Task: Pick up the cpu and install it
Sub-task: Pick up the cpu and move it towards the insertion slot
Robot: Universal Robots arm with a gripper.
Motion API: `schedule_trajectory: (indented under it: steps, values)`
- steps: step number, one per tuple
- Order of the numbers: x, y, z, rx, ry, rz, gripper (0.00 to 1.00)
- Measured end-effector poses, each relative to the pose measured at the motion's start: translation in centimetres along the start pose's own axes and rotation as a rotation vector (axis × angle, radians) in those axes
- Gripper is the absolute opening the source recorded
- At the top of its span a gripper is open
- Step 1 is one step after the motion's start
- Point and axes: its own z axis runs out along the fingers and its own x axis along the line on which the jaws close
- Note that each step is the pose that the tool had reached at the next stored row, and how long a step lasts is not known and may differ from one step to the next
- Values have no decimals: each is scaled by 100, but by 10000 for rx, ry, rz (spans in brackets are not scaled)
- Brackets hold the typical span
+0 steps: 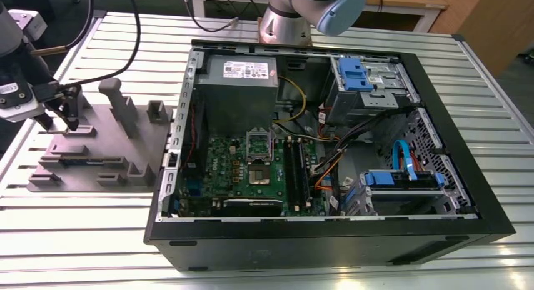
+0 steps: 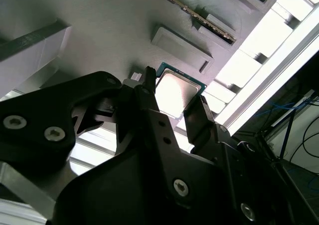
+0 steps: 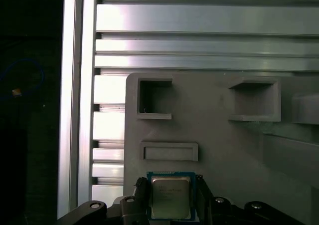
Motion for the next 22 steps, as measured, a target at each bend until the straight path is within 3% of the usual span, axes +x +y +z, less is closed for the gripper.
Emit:
schedule_trajectory:
  steps: [22]
  values:
    - [1, 3, -68, -1, -1, 0, 47]
